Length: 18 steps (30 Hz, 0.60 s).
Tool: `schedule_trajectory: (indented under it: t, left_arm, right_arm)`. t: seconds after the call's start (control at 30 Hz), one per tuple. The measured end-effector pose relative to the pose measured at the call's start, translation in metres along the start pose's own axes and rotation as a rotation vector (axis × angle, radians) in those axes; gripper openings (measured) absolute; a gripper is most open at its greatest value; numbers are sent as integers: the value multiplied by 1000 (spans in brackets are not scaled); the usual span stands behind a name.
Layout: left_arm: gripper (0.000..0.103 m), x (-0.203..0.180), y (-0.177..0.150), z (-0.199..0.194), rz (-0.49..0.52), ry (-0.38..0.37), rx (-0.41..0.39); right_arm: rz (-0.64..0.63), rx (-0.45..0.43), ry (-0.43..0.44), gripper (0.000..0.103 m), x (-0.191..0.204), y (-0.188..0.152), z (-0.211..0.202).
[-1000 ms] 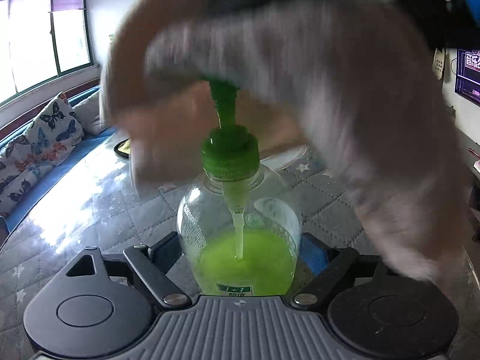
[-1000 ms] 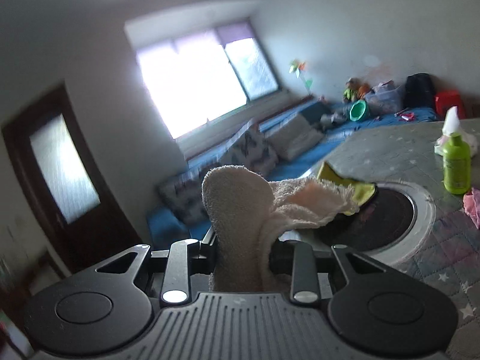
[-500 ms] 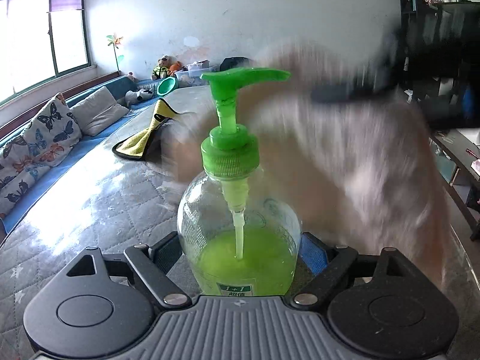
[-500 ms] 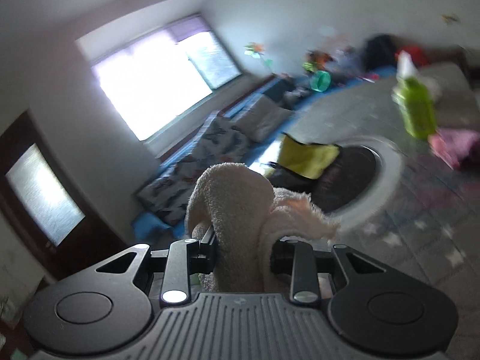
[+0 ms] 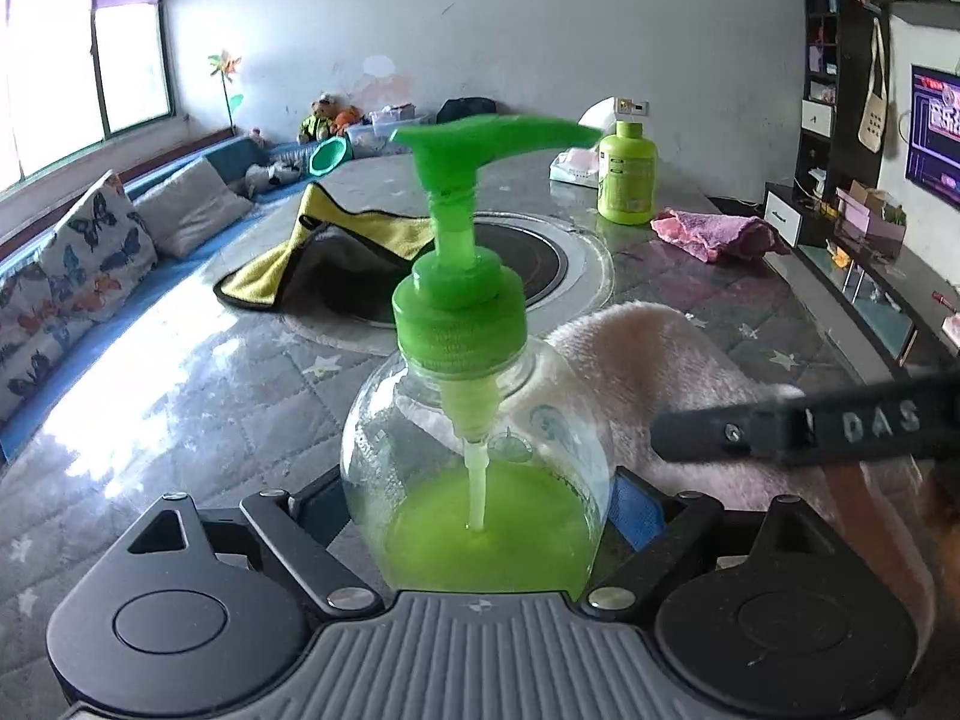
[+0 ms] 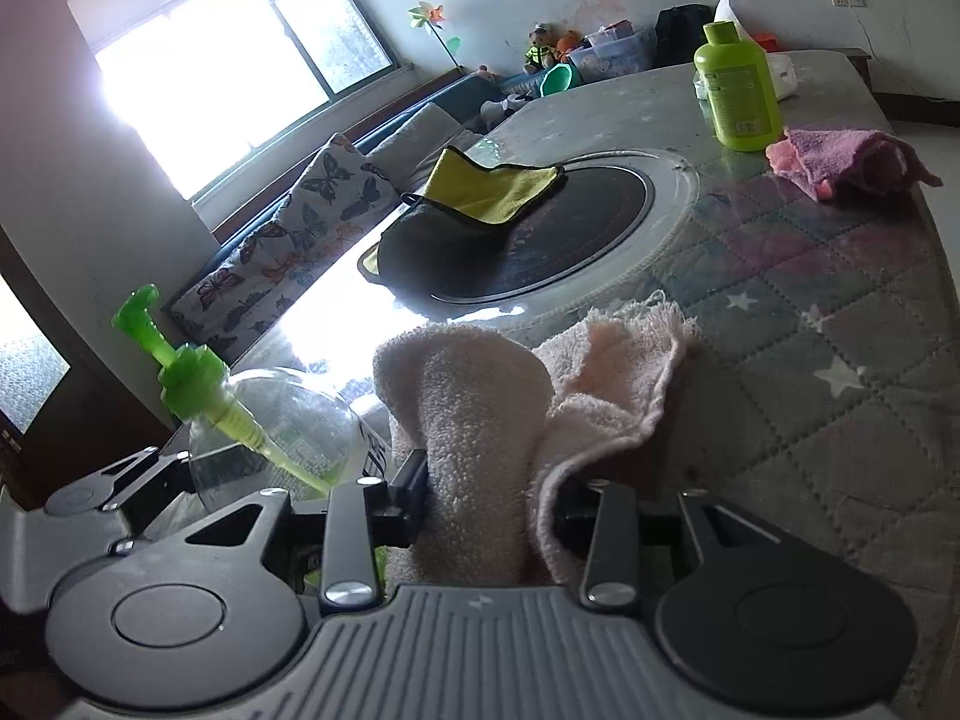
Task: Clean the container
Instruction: 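Pull the towel back from the bottle with the right tool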
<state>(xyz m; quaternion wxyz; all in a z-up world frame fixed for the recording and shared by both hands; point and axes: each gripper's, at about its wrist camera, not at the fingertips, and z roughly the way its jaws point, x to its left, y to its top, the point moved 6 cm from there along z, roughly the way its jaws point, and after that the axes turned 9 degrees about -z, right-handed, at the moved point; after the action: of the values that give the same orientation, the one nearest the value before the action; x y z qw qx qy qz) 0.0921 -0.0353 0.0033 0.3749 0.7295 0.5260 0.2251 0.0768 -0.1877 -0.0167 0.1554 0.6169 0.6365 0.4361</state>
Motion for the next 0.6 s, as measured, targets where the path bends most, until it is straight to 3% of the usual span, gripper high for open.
schedule_trajectory:
  t: [0.3,0.6]
  left_arm:
    - [87,5,3,8,-14,-23,16]
    - [87,14,9,3,-55,-18,4]
  right_arm:
    - [-28,-2,2,48,1,-5,-3]
    - [-49,-15,26,49,-4,-10,-7]
